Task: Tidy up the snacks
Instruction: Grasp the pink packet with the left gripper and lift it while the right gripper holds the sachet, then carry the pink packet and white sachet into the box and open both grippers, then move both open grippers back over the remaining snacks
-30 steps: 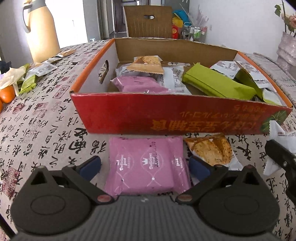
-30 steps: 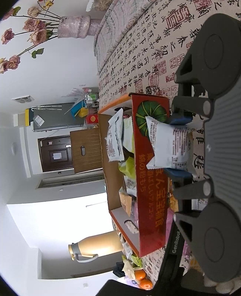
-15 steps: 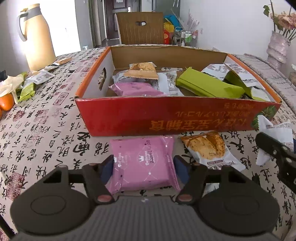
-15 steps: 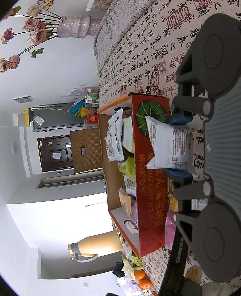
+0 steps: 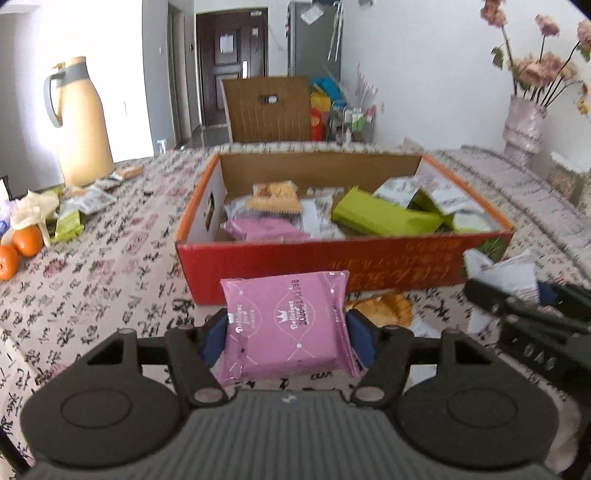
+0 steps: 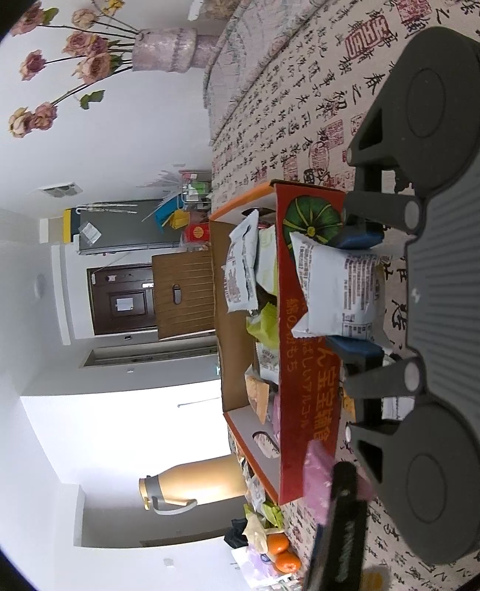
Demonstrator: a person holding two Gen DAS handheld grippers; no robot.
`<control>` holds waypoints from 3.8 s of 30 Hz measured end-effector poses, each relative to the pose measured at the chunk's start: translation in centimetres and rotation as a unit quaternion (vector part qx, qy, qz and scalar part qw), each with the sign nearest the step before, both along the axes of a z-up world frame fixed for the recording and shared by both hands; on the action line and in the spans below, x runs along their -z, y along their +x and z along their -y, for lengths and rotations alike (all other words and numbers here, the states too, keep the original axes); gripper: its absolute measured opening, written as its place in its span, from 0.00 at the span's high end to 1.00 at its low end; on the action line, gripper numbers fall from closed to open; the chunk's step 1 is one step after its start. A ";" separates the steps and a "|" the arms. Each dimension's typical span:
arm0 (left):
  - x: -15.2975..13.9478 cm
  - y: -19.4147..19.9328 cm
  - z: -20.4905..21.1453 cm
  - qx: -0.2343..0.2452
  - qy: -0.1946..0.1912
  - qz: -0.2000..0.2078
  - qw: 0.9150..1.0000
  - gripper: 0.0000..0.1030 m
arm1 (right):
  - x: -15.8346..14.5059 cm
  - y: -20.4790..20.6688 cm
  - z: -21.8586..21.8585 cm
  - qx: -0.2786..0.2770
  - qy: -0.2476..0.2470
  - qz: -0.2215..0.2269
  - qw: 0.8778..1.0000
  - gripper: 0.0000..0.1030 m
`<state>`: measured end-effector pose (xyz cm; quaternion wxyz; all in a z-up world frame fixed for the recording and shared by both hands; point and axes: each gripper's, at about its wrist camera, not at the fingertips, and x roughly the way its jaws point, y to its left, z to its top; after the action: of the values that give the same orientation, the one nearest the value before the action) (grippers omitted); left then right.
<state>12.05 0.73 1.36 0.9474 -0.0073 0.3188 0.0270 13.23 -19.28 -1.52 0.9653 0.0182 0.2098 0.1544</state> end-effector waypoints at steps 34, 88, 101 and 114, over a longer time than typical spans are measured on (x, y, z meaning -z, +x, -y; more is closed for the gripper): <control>-6.3 9.4 -1.1 -0.034 -0.031 0.103 0.994 0.33 | -6.7 11.8 -3.4 0.005 -0.006 0.049 0.999 0.55; -5.8 7.8 -2.2 -0.056 -0.036 0.142 0.988 0.00 | -6.3 11.0 -1.8 0.058 0.011 0.040 0.997 0.00; -6.5 3.3 -2.3 -0.053 -0.033 0.146 0.987 0.00 | -6.9 6.7 -1.7 0.050 0.003 0.037 0.998 0.00; -5.0 -0.8 -3.5 -0.054 -0.033 0.123 0.990 0.00 | -5.5 2.0 -2.2 0.035 -0.003 0.013 0.999 0.00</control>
<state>11.22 4.20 6.32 0.9758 -0.0590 0.1998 0.0660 15.22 -17.09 3.97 0.9728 0.0208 0.1968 0.1206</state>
